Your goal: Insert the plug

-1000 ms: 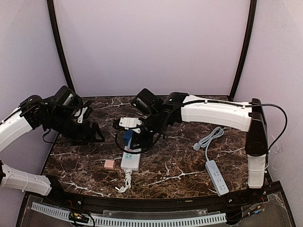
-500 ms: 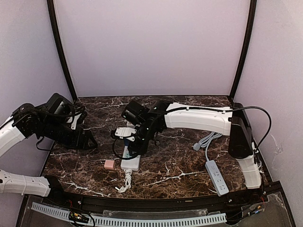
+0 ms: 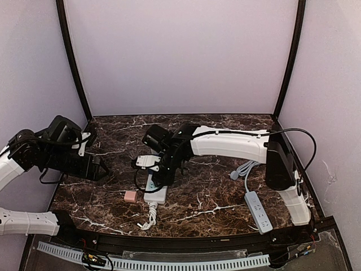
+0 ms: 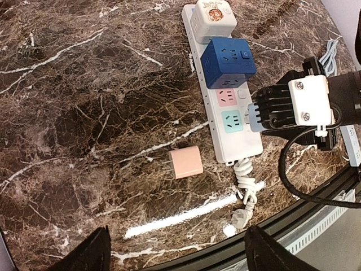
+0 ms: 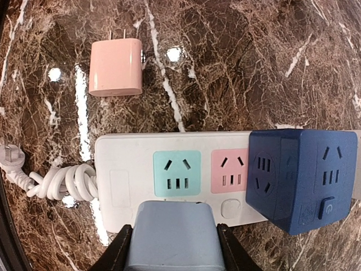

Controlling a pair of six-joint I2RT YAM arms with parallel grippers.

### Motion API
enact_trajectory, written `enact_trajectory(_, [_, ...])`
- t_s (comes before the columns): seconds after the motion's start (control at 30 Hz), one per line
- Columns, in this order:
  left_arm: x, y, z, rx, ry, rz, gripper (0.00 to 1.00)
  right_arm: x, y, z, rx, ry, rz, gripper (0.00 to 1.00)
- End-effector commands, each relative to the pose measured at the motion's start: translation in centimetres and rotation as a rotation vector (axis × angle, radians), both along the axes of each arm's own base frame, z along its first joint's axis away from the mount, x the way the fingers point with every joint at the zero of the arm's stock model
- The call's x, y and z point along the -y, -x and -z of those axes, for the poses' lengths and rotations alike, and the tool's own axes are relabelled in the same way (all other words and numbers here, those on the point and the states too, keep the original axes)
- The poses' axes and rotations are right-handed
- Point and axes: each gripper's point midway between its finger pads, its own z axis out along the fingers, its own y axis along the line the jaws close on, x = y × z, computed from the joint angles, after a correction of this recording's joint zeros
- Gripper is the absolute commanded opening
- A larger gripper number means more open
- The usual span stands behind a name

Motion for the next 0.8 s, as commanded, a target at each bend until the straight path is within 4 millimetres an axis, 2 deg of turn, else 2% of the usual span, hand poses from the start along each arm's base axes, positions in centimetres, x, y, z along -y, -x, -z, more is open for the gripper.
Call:
enact_trajectory(0.0, [-1.1, 0.1, 0.6, 0.032, -0.035, -0.003, 0.82, -0.7, 0.0, 0.7, 0.016, 0.004, -0.037, 0.00])
enact_trajectory(0.37, [-2.1, 1.1, 0.9, 0.065, -0.017, -0.004, 0.82, -0.8, 0.1, 2.3, -0.003, 0.018, -0.062, 0.00])
enact_trajectory(0.77, [-1.8, 1.3, 1.3, 0.057, 0.012, -0.002, 0.82, -1.1, -1.2, 2.4, 0.009, 0.003, -0.056, 0.00])
